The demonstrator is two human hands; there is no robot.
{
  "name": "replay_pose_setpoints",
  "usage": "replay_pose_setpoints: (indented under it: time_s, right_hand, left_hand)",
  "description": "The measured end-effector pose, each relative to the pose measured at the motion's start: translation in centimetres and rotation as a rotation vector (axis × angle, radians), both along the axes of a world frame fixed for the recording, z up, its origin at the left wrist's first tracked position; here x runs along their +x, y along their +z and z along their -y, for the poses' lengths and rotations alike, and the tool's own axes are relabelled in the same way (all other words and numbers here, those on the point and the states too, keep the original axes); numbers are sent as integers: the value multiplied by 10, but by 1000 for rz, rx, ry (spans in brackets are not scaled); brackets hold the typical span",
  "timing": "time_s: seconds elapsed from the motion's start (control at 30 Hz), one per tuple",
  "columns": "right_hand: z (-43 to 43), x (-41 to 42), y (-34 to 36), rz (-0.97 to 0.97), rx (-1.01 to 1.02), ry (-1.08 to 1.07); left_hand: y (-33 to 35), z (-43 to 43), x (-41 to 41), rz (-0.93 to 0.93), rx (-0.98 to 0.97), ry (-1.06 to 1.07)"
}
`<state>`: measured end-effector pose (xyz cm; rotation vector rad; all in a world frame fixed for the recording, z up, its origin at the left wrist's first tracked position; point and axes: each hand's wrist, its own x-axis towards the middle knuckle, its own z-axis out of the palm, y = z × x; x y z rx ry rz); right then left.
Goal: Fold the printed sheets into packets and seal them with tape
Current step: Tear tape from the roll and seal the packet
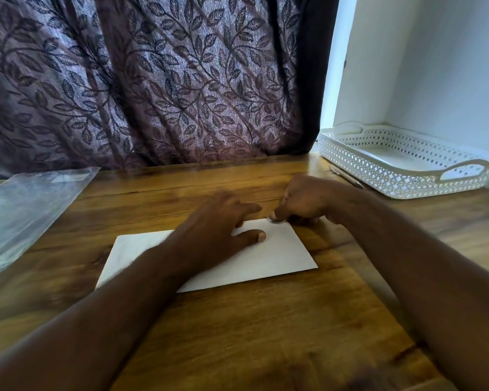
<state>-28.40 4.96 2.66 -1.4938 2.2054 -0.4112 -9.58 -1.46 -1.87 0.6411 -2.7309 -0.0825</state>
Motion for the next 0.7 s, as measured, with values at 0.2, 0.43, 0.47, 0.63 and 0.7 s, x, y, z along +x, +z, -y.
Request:
replay_pose_setpoints:
  time_s: [0.2,0.43,0.47,0.63,0.7]
  right_hand:
    - [-3,-4,3,89,-8,7]
    - [0,1,1,13,10,8]
    - [0,2,1,7,15,11]
    - [1,3,0,-35,21,25]
    - [1,3,0,-53,22,28]
  left_hand:
    - [-5,3,0,16,11,-11]
    - [-7,3,0,-2,-7,-20]
    - [-7,4,0,0,-12,-25]
    - [-9,7,0,-2,-35,-35]
    - [-8,6,0,0,-33,-33]
